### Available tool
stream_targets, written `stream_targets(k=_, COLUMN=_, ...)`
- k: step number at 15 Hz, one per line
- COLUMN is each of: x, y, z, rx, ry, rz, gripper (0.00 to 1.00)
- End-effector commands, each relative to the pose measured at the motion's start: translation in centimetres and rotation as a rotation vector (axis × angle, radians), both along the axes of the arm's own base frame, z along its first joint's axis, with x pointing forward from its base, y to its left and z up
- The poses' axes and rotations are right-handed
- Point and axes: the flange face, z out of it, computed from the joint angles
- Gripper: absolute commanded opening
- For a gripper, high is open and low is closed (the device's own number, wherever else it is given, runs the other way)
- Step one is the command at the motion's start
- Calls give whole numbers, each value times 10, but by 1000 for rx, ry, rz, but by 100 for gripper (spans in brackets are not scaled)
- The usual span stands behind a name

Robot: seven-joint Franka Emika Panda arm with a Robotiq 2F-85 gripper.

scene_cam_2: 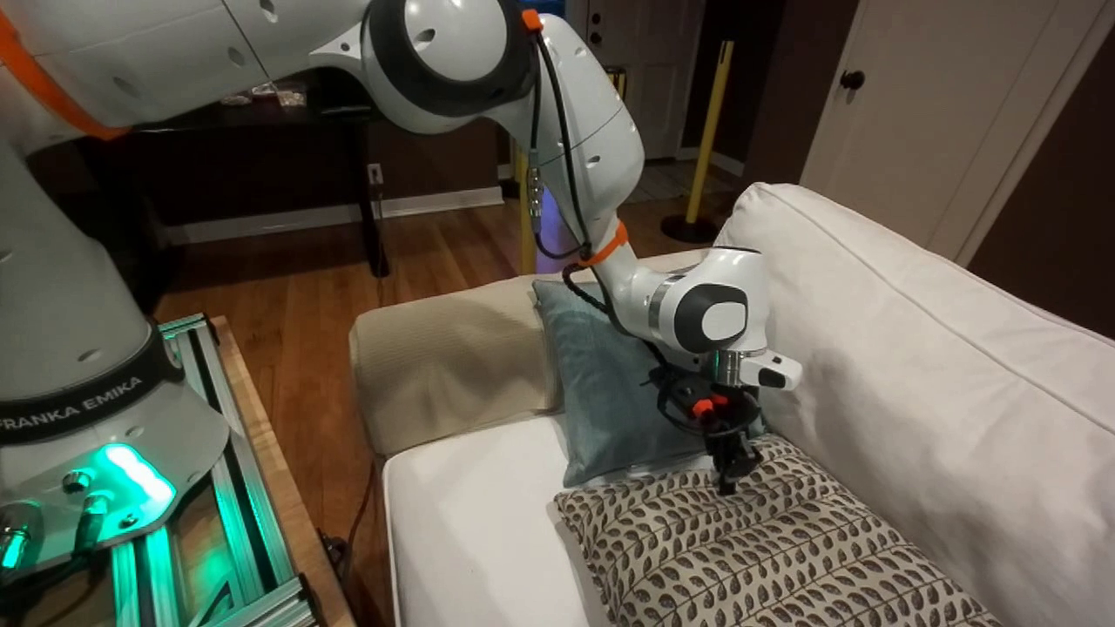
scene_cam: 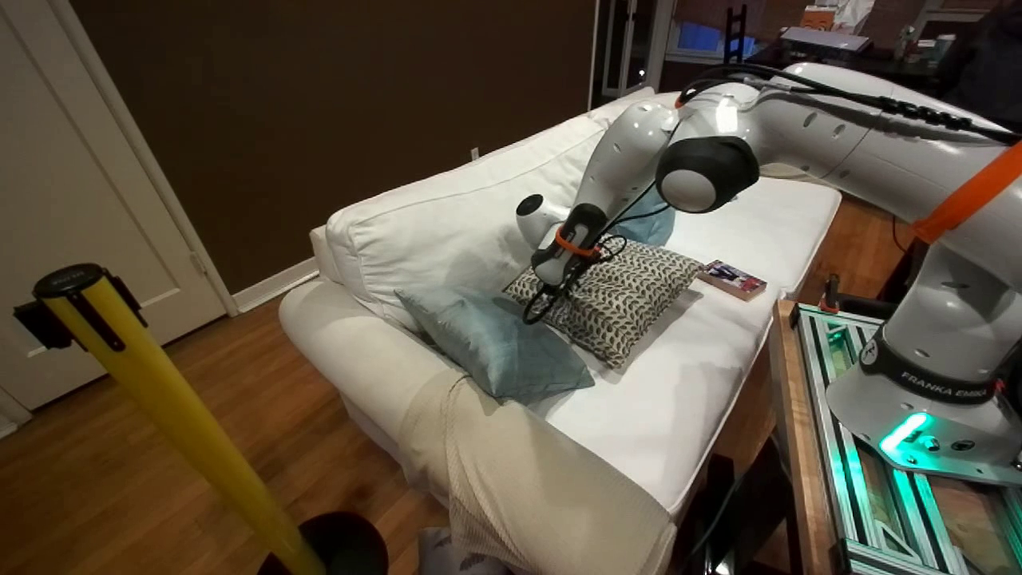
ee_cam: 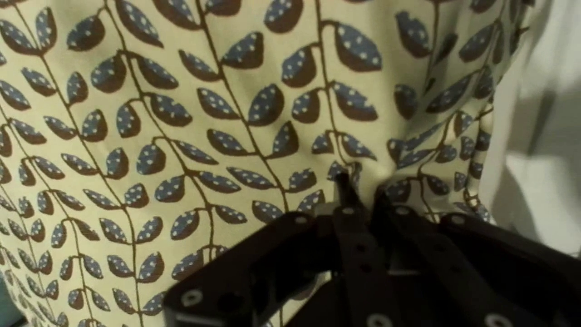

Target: Put the white and brown pillow upright on the sofa

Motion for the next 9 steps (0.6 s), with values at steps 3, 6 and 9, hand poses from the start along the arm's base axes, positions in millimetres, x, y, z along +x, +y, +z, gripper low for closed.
stream_targets(k=3, x=-4, y=-49, z=53, rx=162, ry=-116, rz=-189, gripper=1)
stream_targets(k=6, x=-22, y=-75, z=101, rx=240, ry=-210, rz=-285, gripper=2)
stream_targets(k=9, x=-48, y=-95, z=146, rx=334, ry=-277, rz=-373, gripper=2)
